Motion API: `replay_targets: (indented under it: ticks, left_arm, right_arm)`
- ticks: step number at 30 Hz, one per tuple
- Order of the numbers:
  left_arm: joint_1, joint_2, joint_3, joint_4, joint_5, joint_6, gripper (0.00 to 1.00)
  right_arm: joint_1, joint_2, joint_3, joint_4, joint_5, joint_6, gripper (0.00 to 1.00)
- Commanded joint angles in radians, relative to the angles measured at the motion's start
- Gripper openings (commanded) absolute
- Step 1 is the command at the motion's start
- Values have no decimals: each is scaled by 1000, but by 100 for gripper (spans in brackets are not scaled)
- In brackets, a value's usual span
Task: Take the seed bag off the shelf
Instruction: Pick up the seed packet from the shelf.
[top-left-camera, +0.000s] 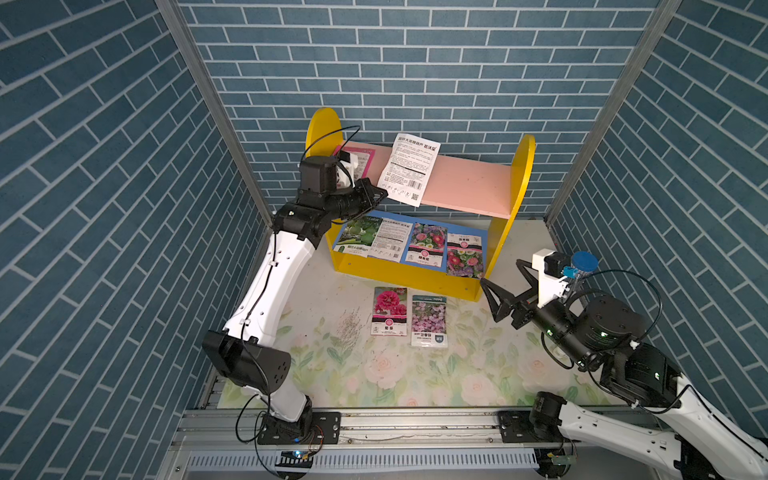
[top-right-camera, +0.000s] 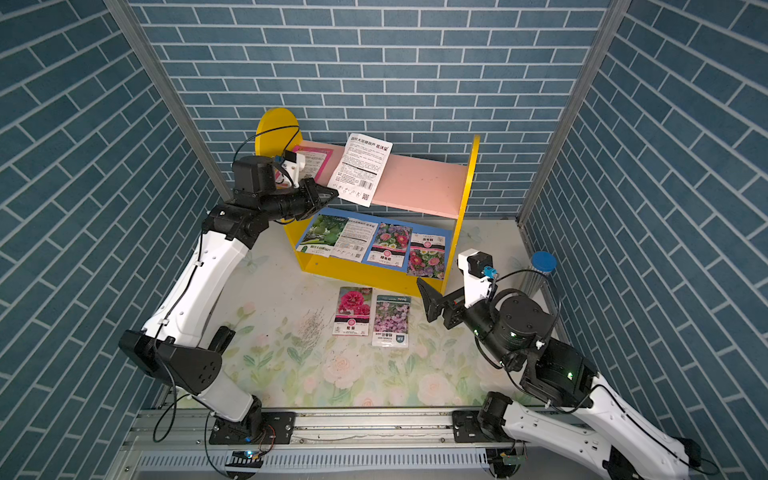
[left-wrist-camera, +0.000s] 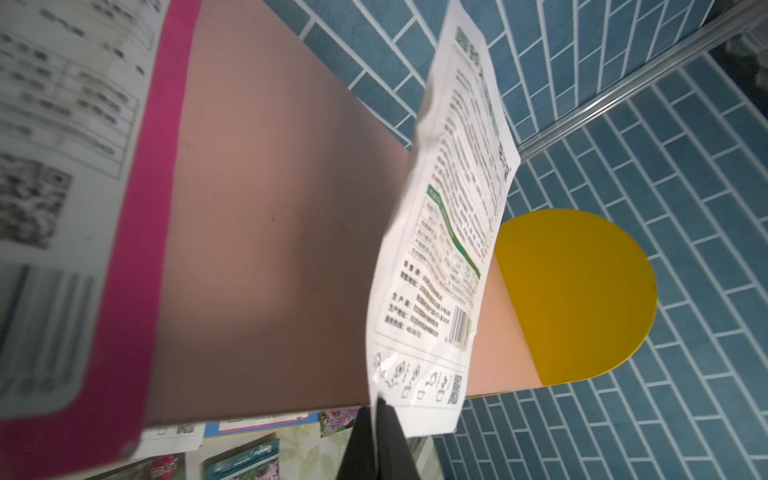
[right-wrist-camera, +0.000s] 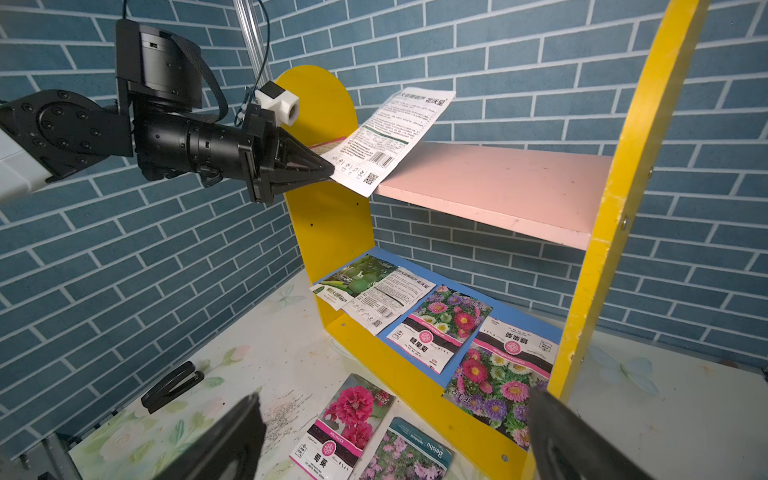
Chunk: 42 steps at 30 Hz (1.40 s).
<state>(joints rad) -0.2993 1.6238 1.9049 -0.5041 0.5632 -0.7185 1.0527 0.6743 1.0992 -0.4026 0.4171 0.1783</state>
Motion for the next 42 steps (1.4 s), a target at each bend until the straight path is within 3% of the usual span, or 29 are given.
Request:
replay_targets:
  ticks: [1,7,15,22,30,35,42]
  left_arm:
    - [5,-50,-29,84,12,22,0]
    - [5,-141,-146,217,80,46,0]
    - [2,-273,-238,309,187,167,0]
    - [-6,-382,-294,372,297,242,0]
    - [-22,-447,-330,369,483,324,0]
    - [-45,-483,-357,372,536,348,0]
    - [-86,-515,-397,359,571,370,0]
  right_arm:
    - [0,2,-24,52,-17,29,100]
    - [1,41,-84,238,-129,85,97]
    - [-18,125,-87,446,-295,145,94]
    - [-201,189,-115,672,-661,335,92]
    - [-311,285,-82,897,-963,498,92]
    - [-378,344,-61,1072,-1095,629,92]
    - [-442,411,22,1164,-1165,701,86]
